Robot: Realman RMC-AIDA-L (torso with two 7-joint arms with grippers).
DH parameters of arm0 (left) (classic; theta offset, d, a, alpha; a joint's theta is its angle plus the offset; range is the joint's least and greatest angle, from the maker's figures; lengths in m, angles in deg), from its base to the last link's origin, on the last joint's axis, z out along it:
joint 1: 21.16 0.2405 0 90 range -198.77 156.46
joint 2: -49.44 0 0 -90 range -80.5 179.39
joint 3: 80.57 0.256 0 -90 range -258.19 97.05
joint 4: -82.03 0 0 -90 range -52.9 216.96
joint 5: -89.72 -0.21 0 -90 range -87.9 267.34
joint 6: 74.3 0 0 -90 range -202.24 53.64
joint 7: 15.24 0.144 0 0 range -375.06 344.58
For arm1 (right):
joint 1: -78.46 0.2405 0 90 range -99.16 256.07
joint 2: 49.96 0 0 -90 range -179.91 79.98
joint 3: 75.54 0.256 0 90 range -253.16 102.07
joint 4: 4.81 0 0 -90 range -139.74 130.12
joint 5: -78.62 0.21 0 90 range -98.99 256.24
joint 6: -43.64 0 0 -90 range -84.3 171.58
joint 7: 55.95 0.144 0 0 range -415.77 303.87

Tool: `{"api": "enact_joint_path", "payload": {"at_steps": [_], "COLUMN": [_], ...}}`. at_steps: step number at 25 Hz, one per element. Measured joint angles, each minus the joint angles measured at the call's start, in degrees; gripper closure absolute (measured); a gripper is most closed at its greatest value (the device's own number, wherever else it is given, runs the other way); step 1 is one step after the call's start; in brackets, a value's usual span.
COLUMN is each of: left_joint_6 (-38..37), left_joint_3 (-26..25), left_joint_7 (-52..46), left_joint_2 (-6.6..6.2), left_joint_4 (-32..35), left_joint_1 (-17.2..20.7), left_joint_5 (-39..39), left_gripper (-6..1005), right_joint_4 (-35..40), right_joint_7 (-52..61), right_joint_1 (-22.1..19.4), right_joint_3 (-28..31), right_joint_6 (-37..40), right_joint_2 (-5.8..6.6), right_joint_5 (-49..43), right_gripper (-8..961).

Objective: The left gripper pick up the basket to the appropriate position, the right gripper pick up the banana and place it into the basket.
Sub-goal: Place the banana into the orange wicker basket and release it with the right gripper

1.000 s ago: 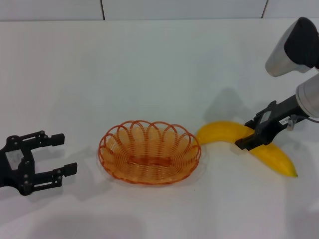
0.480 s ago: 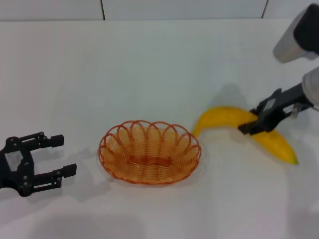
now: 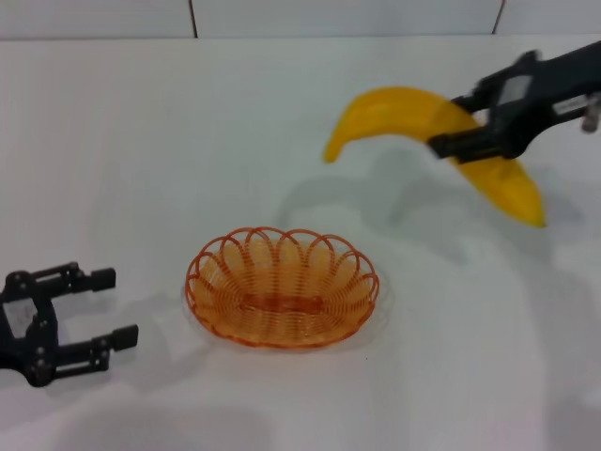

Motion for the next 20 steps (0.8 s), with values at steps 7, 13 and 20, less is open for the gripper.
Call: {"api": "enact_joint_path", "payload": {"at_steps": [7,13,20], "left_joint_6": [-2.4,-3.01,-6.04], "left_joint_3": [-0.08,-1.62,-2.23], "left_joint_7": [-0.45,-1.6,-13.27], "left_joint_2": [-0.13,-0.22,-1.37], "left_joint_4": [0.0,0.0,-0.03], "left_joint_1": [-0.33,-0.37,-2.54], "left_joint_5": [-4.12,-5.28,-9.45], "left_gripper": [242,242,242], "right_joint_4": [4.3,4.29,4.29], "right_joint_7": [1.64,4.87,10.37], "right_joint_1": [0.24,1.21,1.75], "right_joint_3": [-15.53,-25.63,-33.04], "right_joint_6": [0.62,-5.47,-9.92], "right_joint_2": [-0.24,-0.39,-0.49], "right_joint_5": [4.75,4.65,-0.95], "right_gripper": [440,437,434]}}
